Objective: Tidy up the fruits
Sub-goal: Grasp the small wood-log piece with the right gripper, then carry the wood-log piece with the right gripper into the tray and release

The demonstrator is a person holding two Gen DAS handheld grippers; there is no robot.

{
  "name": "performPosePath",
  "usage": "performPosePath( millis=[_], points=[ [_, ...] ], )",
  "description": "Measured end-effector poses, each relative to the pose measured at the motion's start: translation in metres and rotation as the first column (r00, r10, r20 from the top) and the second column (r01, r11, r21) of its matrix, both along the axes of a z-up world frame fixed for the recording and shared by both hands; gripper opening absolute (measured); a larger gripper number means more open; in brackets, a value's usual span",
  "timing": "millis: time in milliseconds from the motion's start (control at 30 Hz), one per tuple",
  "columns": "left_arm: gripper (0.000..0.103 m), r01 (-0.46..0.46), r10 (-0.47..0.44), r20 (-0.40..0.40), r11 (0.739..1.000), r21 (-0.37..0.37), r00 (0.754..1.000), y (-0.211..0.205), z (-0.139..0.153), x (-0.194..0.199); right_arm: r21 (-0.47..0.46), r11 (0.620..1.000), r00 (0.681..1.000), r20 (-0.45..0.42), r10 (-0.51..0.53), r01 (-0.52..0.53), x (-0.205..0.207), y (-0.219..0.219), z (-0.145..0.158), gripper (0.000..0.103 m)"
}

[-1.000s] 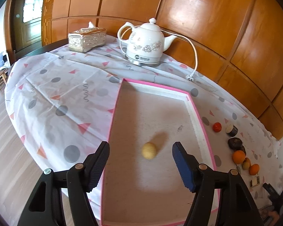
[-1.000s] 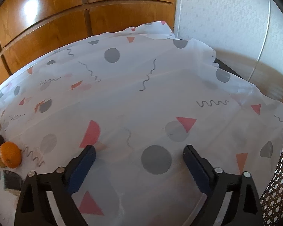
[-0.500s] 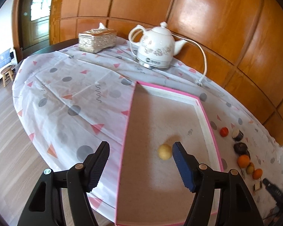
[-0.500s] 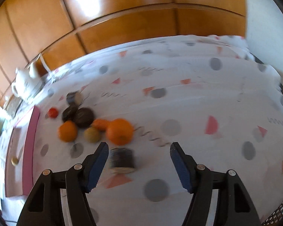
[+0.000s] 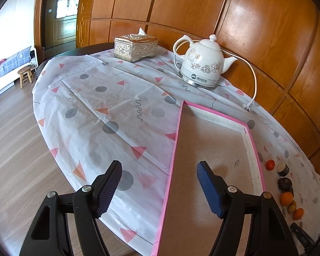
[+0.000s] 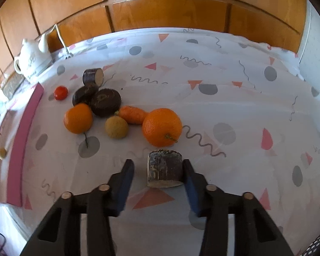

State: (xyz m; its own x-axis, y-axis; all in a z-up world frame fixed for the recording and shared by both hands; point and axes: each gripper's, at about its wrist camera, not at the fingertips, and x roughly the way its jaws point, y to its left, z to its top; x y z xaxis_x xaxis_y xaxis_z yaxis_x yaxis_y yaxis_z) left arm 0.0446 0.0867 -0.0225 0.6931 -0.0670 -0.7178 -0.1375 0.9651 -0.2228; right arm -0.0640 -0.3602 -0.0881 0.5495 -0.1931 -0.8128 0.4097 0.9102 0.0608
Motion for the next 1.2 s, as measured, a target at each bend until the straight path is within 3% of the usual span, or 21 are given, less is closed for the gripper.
performPosePath(
  millis=[33, 300, 567, 900, 1200],
  points=[
    [0.074, 0.0, 0.0, -0.002, 1.0, 0.002, 1.0, 0.0, -0.001, 0.0, -0.014, 1.0, 1.0, -0.002, 0.005, -0.005, 0.0, 0.002, 0.0, 0.031],
    [0.074, 0.011, -0.011, 0.014, 0.999, 0.03, 1.0, -0.006, 0.001, -0.002, 0.018, 0.999, 1.0, 0.01, 0.029, -0.029, -0.006, 0.006, 0.001, 0.031],
    [0.074, 0.039, -0.04, 0.029, 0.998, 0.047, 0.999, -0.015, 0.004, -0.005, 0.09, 0.974, 0.978, 0.033, 0.207, -0.209, -0.002, 0.042, 0.01, 0.031],
    [0.074, 0.062, -0.065, 0.058, 0.996, 0.064, 0.996, -0.023, 0.011, -0.009, 0.071, 0.884, 0.884, 0.104, 0.455, -0.463, 0.032, 0.116, 0.047, 0.031],
    [0.074, 0.052, -0.055, 0.04, 0.997, 0.053, 0.998, -0.02, 0.005, -0.007, 0.022, 0.788, 0.787, 0.089, 0.611, -0.615, 0.067, 0.184, 0.057, 0.031]
  ],
)
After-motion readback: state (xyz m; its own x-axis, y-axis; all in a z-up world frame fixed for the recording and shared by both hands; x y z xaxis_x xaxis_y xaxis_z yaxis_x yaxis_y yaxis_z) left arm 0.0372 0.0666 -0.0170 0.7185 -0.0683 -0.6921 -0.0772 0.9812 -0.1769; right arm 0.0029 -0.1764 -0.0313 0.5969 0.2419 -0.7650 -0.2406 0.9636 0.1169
